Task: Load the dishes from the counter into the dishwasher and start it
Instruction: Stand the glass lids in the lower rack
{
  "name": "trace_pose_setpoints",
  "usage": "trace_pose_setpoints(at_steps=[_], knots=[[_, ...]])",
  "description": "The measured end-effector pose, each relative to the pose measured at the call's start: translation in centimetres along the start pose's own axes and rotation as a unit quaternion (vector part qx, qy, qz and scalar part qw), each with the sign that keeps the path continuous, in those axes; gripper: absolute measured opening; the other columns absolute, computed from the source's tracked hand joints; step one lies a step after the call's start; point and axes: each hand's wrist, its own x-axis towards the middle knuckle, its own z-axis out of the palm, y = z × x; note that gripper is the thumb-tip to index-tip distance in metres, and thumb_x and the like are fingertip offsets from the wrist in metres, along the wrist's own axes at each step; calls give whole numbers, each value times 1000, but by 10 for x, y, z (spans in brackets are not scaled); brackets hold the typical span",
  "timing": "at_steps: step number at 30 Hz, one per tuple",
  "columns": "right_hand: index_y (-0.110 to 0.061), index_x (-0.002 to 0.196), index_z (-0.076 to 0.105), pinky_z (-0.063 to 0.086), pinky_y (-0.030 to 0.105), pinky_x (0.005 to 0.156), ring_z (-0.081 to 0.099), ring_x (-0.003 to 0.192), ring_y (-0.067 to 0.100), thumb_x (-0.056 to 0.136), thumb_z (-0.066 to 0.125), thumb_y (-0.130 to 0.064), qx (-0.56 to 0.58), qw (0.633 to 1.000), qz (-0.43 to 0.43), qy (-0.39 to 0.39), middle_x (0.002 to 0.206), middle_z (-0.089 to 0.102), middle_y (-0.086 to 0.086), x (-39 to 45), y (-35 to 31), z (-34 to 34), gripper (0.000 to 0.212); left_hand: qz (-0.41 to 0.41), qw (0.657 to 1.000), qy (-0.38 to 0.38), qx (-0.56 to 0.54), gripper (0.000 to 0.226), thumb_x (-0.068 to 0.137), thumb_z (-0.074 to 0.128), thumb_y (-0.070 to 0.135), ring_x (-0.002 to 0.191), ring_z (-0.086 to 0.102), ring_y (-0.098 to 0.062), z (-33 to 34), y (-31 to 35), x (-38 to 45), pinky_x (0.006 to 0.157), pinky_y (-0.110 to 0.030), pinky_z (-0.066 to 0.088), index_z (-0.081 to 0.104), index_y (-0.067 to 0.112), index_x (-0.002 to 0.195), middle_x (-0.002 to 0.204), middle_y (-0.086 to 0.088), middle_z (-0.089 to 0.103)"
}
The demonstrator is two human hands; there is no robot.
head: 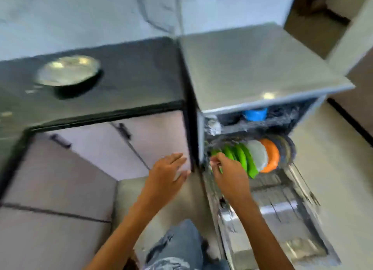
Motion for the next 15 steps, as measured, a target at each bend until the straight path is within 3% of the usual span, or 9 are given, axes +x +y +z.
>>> trace_pose_setpoints(at_steps=[6,9,11,15], knots=[[-23,87,63,52,42,63,68,77,31,85,63,-20,51,967,-236,-80,83,72,5,10,-163,28,4,-148,966,203,67,37,82,50,37,102,63,-19,-123,-40,-109,90,-28,40,70,16,104,114,-4,67],[-19,89,67,53,41,61,68,73,32,82,66,-14,74,934,-329,-118,80,73,4,10,-241,50,9,-254,922,259,134,35,81,47,43,104,59,-9,-161,-57,-171,95,-21,35,70,25,100,113,5,67],[-17,90,67,53,39,63,68,76,30,83,67,-13,87,906,-388,-144,82,73,2,3,-288,69,8,-313,886,308,151,34,81,48,44,103,60,-10,-178,-71,-211,95,-21,35,70,25,98,110,4,68],[-20,85,65,49,31,58,69,71,19,80,69,-10,113,856,-469,-187,77,72,-5,-8,-365,119,12,-431,818,324,202,36,80,46,46,104,62,-10,-208,-101,-275,89,-30,49,72,26,96,111,6,68]])
